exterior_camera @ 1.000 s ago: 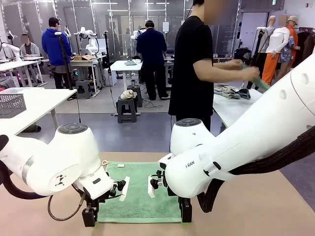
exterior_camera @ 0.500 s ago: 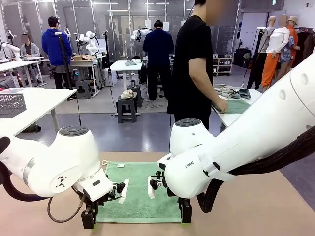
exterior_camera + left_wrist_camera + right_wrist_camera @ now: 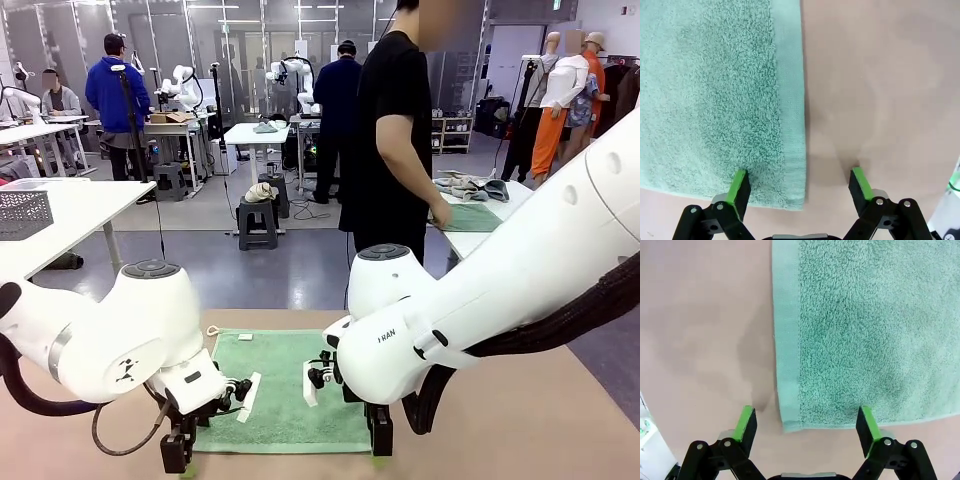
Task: Fold the towels and place them in the basket.
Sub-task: When a person lays out a Towel with hook on the table, fold it in half twice.
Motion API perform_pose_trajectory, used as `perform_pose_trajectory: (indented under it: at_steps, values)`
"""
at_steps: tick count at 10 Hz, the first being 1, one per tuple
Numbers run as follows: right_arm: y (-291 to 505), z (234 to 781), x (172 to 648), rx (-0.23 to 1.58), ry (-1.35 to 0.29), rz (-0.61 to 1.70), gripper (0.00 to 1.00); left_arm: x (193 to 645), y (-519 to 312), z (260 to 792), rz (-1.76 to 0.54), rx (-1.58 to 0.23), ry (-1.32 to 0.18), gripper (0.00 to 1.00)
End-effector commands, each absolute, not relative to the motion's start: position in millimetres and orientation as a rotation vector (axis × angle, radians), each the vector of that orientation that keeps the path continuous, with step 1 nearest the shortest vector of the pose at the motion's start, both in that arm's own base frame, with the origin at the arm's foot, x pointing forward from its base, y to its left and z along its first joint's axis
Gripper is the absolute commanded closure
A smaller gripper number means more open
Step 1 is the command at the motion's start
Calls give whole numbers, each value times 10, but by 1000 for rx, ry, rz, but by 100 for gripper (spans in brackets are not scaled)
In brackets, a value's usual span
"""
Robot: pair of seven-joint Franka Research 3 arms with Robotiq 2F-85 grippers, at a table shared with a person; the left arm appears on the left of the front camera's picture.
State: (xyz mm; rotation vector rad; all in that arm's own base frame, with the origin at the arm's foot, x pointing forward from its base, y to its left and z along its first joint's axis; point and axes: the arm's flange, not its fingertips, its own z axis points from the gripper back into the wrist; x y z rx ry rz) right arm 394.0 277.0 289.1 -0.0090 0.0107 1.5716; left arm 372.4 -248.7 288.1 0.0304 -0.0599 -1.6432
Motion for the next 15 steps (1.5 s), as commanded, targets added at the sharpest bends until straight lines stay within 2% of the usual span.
perform_pose_trajectory:
  at_steps: [1, 8, 15]
  values:
    - [2712, 2832, 3931, 7, 11, 1583, 0, 3776, -2497, 2928, -1650, 20, -31, 0]
    - [2654, 2747, 3950, 34, 12, 1613, 0, 3797, -2428, 2956, -1624, 33, -32, 0]
    - [2575, 2892, 3776, 19, -37, 1580, 0, 3770, -2349, 3024, -1616, 41, -68, 0]
